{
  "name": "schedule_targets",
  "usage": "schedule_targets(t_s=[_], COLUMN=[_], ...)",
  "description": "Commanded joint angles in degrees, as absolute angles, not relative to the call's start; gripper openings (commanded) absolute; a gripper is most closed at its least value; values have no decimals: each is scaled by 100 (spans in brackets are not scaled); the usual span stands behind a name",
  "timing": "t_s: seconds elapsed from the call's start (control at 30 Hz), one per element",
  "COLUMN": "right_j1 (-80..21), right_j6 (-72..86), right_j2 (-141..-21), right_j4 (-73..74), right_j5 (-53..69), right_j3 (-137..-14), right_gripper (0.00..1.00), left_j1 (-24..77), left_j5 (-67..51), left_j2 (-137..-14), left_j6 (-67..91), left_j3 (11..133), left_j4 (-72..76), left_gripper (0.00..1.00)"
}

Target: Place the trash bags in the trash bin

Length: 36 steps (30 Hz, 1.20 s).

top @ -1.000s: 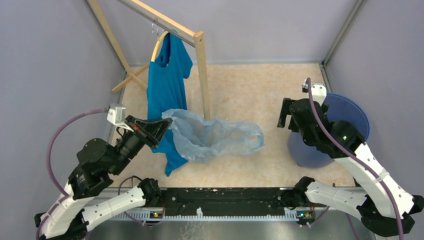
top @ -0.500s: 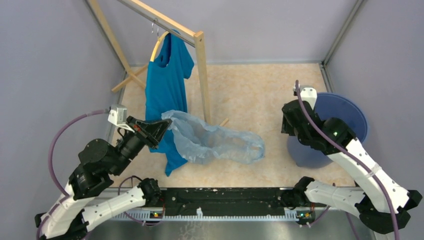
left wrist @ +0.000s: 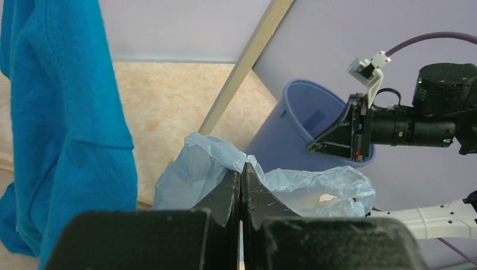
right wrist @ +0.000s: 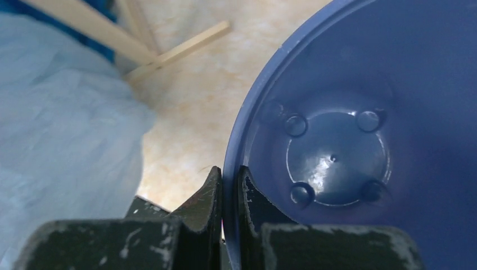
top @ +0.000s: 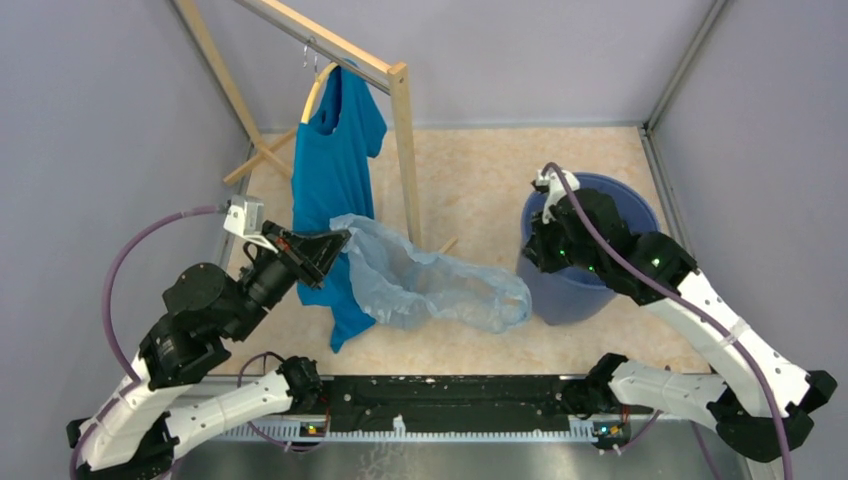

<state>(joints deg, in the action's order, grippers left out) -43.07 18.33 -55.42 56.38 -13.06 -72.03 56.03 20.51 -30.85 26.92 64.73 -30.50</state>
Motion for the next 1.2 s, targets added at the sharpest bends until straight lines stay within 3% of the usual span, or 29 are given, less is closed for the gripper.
schedule_targets(t_s=[0.0,0.13,0.33,0.43,0.57,0.77,0.9,1.17], right_j1=[-4671,-5215,-5441,-5449,-5451,-5449,-5449,-5449], right_j6=[1761,1646,1875,1925,1881,1628,1737,1856], right_j2=[-5879,-6190,-6053,-5909,-5662,-4935,-4326,-3596], right_j4=[4791,4939,4262,4259,4452,4596,4185,3171], right_j5=[348,-134,581,431,174,-241,-50,1542], right_j3=[-7356,-7475,-7109,-7128,-7347,-7545,-7153,-6178], right_gripper=[0,0,0,12,40,65,72,82], left_j1=[5607,5607,5607,5607,5607,5607,5607,5607], left_j5=[2153,2201,2343,2371,2355,2329,2320,2279], left_j2=[-3265,-3296,-3279,-3297,-3353,-3342,-3324,-3318], left_j6=[2575,2637,2741,2738,2733,2764,2794,2812], left_j3=[6837,6924,7010,7099,7197,7215,7203,7269], left_j4=[-3034,-3105,-3190,-3213,-3259,-3258,-3256,-3258], left_gripper=[0,0,0,0,0,0,0,0])
